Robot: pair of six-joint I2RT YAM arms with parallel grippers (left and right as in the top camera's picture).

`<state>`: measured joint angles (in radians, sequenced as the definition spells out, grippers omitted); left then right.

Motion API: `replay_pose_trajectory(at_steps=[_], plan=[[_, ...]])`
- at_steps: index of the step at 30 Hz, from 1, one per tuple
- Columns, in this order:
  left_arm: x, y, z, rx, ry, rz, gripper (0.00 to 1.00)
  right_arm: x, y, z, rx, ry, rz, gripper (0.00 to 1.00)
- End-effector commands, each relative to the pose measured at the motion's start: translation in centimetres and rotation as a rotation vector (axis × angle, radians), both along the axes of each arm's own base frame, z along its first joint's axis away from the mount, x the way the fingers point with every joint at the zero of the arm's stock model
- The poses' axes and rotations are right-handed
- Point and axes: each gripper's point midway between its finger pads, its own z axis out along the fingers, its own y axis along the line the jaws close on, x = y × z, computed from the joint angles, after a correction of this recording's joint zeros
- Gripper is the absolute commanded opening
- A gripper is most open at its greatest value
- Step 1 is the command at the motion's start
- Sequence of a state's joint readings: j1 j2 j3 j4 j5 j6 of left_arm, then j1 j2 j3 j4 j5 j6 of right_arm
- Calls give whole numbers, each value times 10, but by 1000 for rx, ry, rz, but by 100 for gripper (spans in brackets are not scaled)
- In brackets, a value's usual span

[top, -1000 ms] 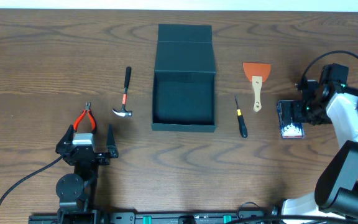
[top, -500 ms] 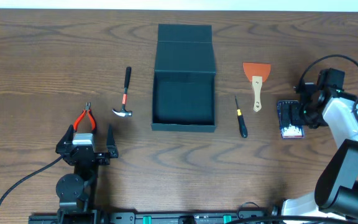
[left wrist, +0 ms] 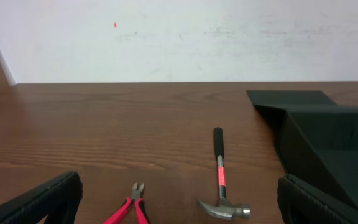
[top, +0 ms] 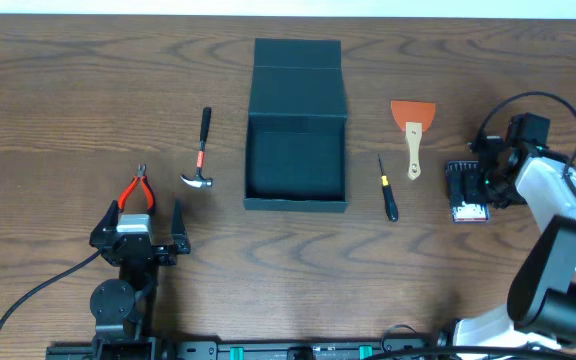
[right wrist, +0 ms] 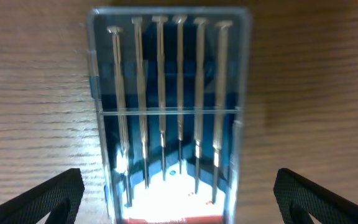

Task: Pack container
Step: 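Lower the right gripper and grasp the screwdriver case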

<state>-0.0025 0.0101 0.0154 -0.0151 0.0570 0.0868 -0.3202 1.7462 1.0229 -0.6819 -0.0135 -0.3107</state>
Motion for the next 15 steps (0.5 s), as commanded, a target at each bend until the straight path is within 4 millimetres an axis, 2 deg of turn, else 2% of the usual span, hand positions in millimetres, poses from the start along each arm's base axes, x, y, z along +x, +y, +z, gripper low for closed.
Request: replay_pose_trajectory(at_steps=[1,7,15], plan=[[0,-3,-8,13,20,-18,99,-4,11,-19,35,47,29,99],[0,-3,-8,13,20,-18,99,-3,19,-33,36,80,51,99],[0,-3,-8,13,20,-18,98,-6,12,-35,-1,98,16,99]])
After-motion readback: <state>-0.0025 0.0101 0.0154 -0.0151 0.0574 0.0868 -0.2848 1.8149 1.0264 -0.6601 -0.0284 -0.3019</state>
